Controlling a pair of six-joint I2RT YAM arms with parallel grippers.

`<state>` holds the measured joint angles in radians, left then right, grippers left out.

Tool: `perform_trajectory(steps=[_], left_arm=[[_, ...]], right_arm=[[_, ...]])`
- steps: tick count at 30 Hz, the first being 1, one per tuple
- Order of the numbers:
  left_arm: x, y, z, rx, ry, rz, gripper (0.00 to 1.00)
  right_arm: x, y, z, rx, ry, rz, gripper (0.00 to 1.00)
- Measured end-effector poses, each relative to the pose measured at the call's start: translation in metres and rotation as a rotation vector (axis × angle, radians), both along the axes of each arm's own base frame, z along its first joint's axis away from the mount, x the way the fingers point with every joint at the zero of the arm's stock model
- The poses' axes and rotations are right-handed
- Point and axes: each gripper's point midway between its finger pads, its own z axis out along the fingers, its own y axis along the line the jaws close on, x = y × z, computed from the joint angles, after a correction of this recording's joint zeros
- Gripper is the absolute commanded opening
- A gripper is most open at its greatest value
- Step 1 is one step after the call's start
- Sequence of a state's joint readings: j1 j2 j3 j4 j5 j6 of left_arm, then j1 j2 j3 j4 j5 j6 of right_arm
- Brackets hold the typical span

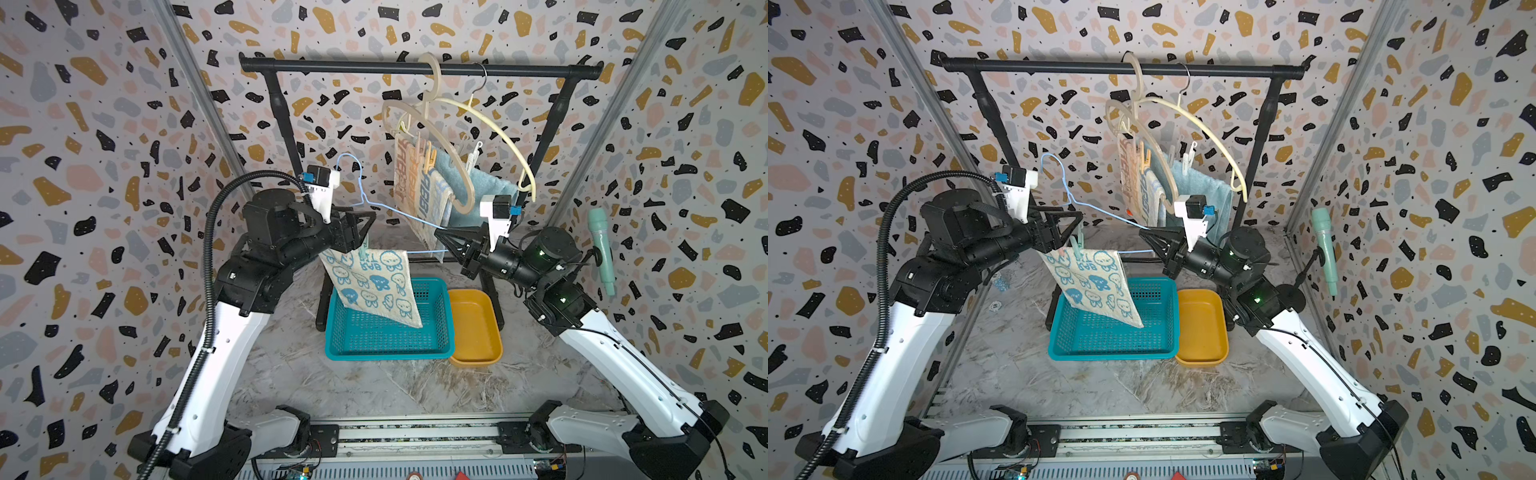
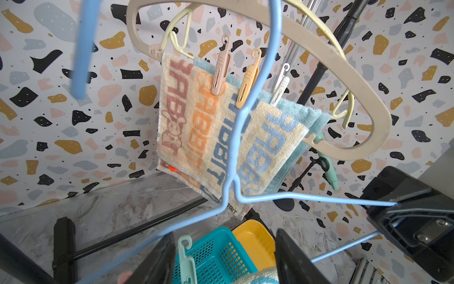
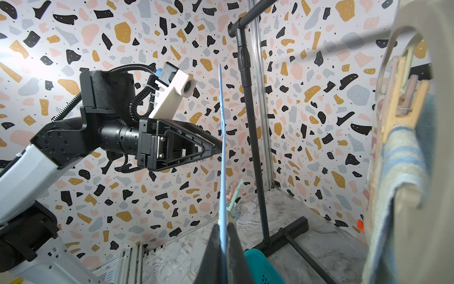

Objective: Remove the clothespins securing towels to the hanger
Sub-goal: Pick up the hanger from the clothesline.

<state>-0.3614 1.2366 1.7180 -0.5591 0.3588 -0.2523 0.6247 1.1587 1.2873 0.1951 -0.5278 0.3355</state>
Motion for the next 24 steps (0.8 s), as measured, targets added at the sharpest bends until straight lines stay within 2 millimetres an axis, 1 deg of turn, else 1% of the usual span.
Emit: perform_trajectory(steps=[6,9,14,24], left_arm=[[0.002,0.000,0.013,-0.049,-0.026,0.011,0.59],[0.005,0.002,0.020,-0.074,-0.045,0.030,0.58],[0.006,0.004,0.026,-0.112,-0.059,0.045,0.58],[0.017,0.000,0.016,-0.150,-0.032,0.052,0.51]], right_arm=[[0.000,0.000,0.000,0.000,0.000,-0.001,0.00],[0.000,0.000,-0.001,-0.001,0.002,-0.001,0.00],[0.001,0.000,-0.003,-0.004,0.006,-0.001,0.00],[0.002,0.001,-0.004,-0.003,0.010,0.001,0.00]])
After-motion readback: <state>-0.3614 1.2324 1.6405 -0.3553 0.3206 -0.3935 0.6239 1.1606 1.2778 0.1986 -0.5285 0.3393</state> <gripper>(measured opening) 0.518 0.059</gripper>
